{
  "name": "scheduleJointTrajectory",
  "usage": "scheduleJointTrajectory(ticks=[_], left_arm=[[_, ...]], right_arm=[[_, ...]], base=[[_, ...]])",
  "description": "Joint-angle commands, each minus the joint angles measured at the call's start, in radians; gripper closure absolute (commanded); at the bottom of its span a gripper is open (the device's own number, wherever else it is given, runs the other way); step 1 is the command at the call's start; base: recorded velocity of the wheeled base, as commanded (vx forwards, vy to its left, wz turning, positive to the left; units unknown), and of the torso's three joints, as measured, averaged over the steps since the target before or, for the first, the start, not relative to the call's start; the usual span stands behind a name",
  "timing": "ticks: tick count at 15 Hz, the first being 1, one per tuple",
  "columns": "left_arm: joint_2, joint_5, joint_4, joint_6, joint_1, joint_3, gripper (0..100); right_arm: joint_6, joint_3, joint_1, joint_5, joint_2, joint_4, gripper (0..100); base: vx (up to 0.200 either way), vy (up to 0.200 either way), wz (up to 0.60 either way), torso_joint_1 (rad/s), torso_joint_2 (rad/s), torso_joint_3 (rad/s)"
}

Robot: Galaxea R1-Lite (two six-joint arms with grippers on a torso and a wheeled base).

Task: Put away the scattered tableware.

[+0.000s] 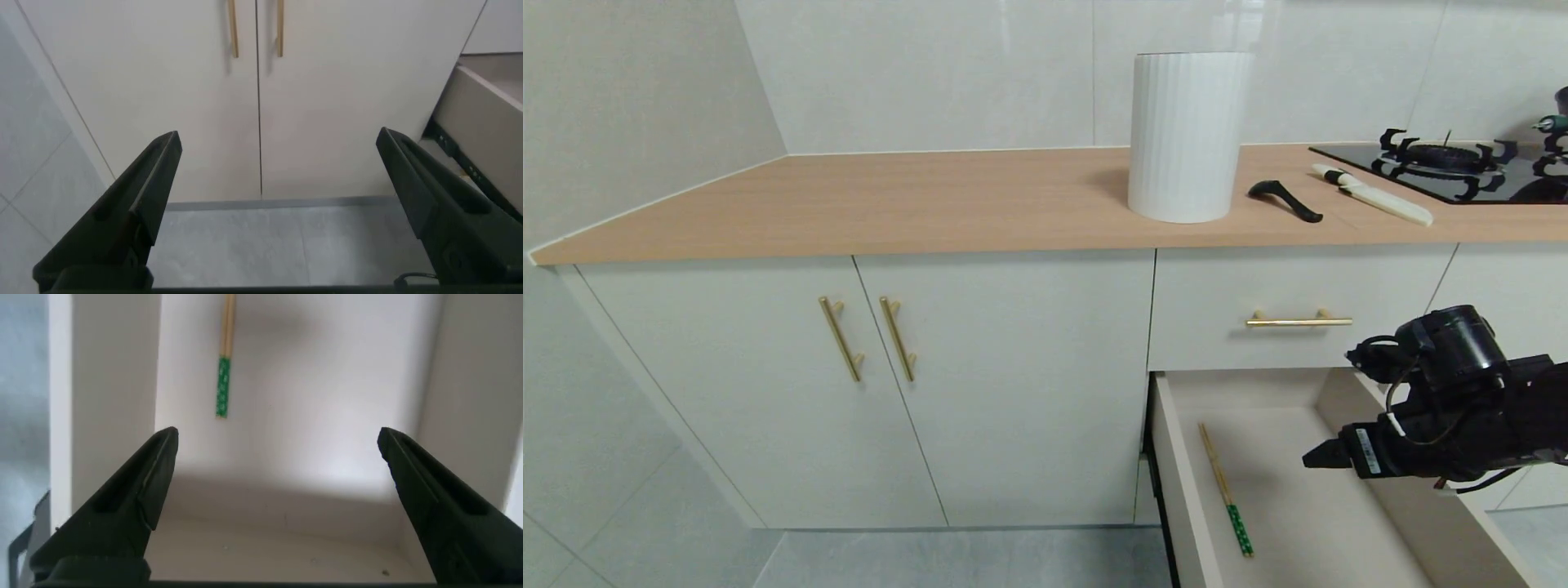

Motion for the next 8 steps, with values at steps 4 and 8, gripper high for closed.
scheduleJointTrajectory(ticks=[4, 8], left_arm=[[0.000, 0.000, 0.000, 0.000, 0.000, 0.000, 0], [0.000, 0.000, 0.000, 0.000, 0.000, 0.000, 0]], right_arm=[[-0.002, 0.005, 0.007, -0.001, -0.010, -0.002, 0], [-0.008, 0.014, 0.007, 0.001, -0.007, -0.002, 0]], base=[[0.000, 0.000, 0.00, 0.083, -0.50, -0.341], [0.000, 0.000, 0.00, 0.133, -0.47, -0.322]])
